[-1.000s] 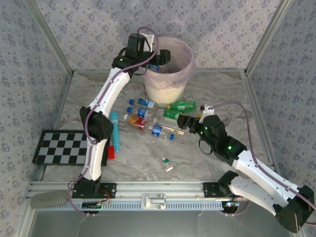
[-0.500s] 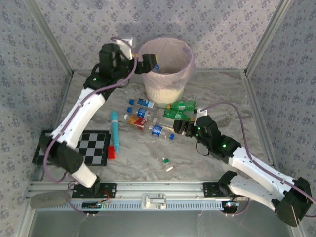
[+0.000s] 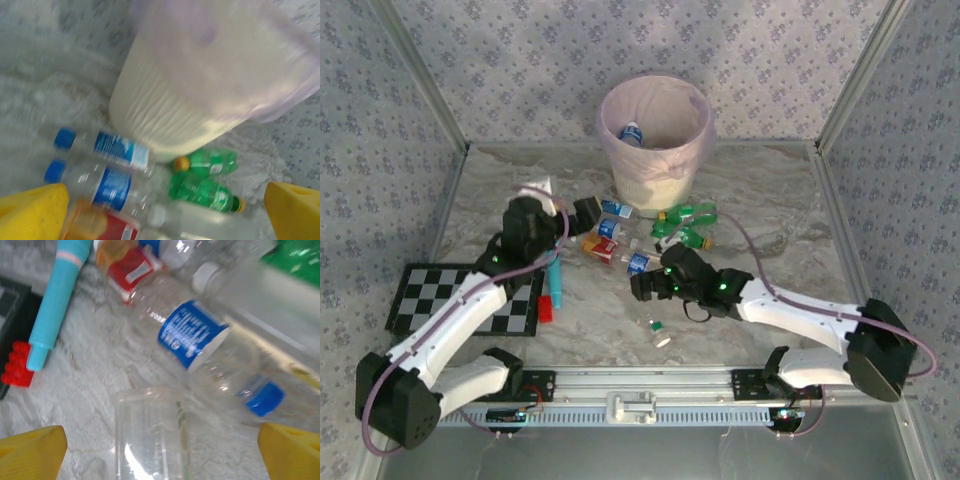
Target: Put the plastic bottles in the bin
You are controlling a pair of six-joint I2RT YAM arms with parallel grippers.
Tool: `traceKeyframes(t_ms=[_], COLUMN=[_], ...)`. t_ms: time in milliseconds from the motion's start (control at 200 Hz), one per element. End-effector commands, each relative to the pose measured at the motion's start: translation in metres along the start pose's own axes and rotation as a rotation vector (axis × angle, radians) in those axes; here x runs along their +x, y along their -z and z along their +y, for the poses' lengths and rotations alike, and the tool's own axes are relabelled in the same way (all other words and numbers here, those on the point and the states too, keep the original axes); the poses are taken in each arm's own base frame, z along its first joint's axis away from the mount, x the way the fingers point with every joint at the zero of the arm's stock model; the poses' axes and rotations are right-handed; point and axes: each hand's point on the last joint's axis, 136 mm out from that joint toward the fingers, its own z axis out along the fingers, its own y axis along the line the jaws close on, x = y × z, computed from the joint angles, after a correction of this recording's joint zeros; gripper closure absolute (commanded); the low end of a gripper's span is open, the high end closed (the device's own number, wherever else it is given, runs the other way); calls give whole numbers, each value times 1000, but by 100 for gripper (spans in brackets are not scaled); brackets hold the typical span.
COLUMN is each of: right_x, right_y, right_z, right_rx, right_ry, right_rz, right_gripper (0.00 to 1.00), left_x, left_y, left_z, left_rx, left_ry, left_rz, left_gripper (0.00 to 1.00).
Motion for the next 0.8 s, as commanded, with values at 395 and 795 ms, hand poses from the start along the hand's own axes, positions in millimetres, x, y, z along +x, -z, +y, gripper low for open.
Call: traceKeyframes(t_ms=[395, 795], right_x=[46, 63], right_y=[-38, -62], right_z=[16, 20], right_rx=[178, 290], right_ry=[232, 356], right_rz=[291, 396], right_gripper=[0, 1], left_x=[68, 75], left_y=[59, 55], left_z=[121, 122], left_rx=[-316, -309], left_ry=[447, 474], left_rz=[-182, -164], left_gripper=[0, 0])
